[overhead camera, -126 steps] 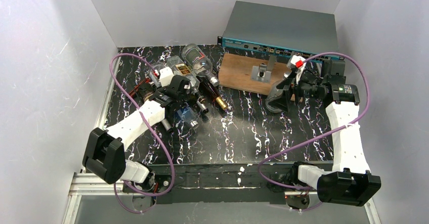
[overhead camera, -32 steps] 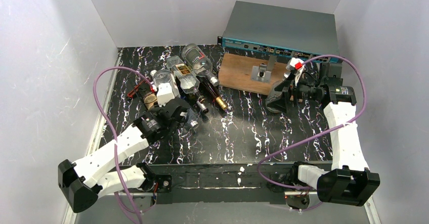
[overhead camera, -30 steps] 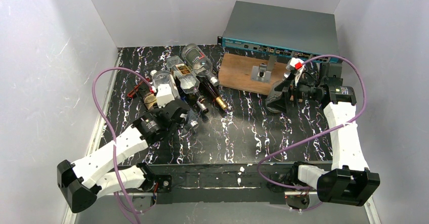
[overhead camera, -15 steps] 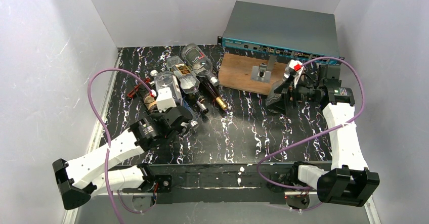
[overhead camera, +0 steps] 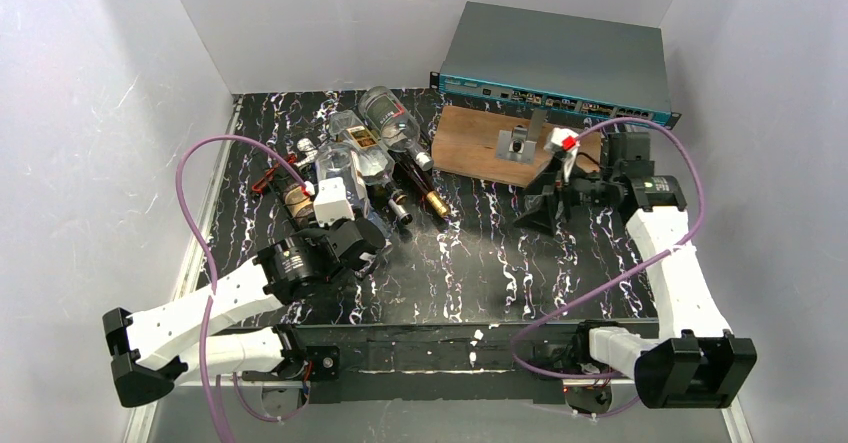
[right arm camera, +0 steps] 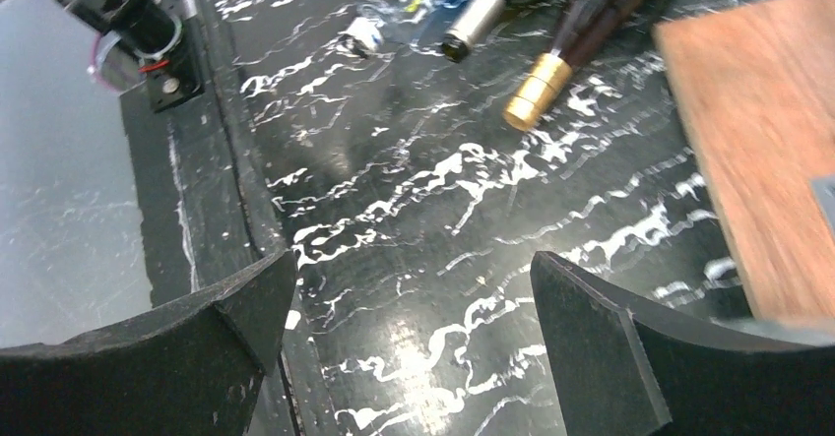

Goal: Take the wine bottle off the wine rack
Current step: Pick up the wine bottle from the wine rack.

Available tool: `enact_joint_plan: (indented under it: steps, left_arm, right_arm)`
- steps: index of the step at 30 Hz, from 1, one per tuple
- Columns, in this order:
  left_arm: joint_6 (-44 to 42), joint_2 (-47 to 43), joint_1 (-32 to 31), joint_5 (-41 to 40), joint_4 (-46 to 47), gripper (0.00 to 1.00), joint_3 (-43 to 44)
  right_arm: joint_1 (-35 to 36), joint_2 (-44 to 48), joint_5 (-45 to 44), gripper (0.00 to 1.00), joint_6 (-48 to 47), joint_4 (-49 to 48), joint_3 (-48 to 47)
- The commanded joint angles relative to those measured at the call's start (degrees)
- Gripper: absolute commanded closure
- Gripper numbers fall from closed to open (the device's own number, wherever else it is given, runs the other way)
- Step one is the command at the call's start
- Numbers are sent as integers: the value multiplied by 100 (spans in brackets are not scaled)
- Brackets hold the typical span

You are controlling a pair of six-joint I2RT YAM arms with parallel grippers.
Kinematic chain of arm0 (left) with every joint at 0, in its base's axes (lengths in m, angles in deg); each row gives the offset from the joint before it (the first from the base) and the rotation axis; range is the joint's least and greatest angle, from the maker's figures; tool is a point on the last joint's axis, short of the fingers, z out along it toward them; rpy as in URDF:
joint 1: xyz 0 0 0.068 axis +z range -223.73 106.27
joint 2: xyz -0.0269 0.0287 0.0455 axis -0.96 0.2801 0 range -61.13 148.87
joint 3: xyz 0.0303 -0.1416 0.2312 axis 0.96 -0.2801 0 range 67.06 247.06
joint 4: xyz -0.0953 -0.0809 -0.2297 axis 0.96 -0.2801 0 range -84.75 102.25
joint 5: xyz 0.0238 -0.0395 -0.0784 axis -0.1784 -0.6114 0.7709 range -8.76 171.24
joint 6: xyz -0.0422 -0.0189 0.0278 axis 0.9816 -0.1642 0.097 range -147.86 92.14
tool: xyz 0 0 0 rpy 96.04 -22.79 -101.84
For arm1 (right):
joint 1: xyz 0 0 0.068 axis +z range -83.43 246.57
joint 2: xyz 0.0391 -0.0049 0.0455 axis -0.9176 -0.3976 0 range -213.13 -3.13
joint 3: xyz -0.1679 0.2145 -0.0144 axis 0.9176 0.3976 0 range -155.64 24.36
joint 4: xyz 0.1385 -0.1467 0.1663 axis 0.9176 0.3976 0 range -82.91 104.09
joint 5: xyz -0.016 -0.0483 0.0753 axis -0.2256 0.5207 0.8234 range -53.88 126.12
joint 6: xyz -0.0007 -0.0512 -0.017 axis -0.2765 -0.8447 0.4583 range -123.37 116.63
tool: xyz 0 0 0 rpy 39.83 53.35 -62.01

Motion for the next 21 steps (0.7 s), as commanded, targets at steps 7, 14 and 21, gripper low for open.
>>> enact_joint_plan:
  steps: [7,14,21]
  left_arm:
    - [51,-249,-186,-1436,475,100,501]
    - [-56,-283,-331,-1525,484,100,653]
    - [-161,-144,-472,-1512,541,100,847]
  right_arm:
    - [2090,-718,-1091,2,132,-511,-390]
    - [2967,-1386,-1446,2,157,-601,-874]
    - [3038,-1202,-1382,2,775,-1514,-452]
